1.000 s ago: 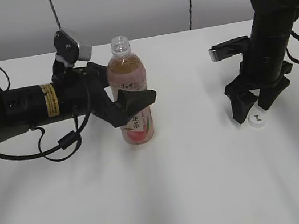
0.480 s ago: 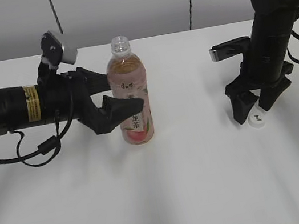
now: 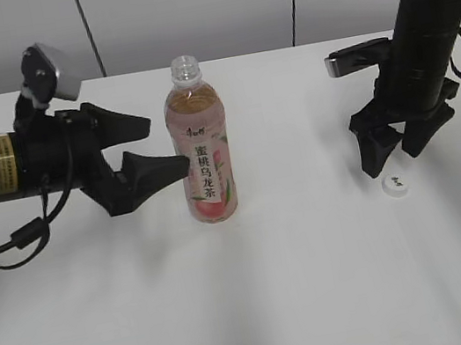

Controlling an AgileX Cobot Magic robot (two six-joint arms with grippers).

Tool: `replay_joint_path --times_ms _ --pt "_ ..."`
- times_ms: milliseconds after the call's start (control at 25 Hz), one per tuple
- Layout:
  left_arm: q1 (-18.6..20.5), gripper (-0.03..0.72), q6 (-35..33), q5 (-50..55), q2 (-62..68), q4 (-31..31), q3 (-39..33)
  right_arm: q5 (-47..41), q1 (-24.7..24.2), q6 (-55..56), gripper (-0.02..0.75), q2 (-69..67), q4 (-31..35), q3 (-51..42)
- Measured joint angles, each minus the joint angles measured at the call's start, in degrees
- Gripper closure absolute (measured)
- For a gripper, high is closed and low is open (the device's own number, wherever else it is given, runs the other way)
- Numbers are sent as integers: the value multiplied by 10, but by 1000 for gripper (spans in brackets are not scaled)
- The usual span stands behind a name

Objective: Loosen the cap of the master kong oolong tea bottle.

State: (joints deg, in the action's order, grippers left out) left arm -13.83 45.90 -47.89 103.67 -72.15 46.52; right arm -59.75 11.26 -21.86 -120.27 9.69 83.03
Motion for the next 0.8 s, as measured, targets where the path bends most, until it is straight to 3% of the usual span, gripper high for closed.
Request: replay_joint_path --times_ms 400,640,800 --pt "59 99 42 26 -105 -11 -94 -36 0 48 155 47 -7 -17" --pt "65 118 187 102 -198 -26 -102 -54 0 104 195 130 -7 -81" --pt "65 120 313 111 -292 -149 -102 -66 0 119 203 208 7 -137"
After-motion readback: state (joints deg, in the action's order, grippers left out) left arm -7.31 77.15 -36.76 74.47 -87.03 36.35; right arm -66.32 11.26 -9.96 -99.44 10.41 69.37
